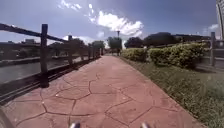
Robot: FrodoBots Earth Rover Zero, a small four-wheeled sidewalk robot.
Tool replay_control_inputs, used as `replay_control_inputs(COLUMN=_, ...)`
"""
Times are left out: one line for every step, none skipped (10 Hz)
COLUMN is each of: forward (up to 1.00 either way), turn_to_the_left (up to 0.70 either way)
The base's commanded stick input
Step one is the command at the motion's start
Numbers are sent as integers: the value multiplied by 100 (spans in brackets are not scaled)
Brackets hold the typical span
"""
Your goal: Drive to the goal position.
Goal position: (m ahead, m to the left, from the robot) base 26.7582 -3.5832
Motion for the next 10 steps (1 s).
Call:
replay_control_inputs(forward=85, turn_to_the_left=0)
replay_control_inputs(forward=85, turn_to_the_left=0)
replay_control_inputs(forward=85, turn_to_the_left=0)
replay_control_inputs(forward=85, turn_to_the_left=0)
replay_control_inputs(forward=85, turn_to_the_left=0)
replay_control_inputs(forward=85, turn_to_the_left=0)
replay_control_inputs(forward=85, turn_to_the_left=0)
replay_control_inputs(forward=85, turn_to_the_left=0)
replay_control_inputs(forward=85, turn_to_the_left=0)
replay_control_inputs(forward=85, turn_to_the_left=0)
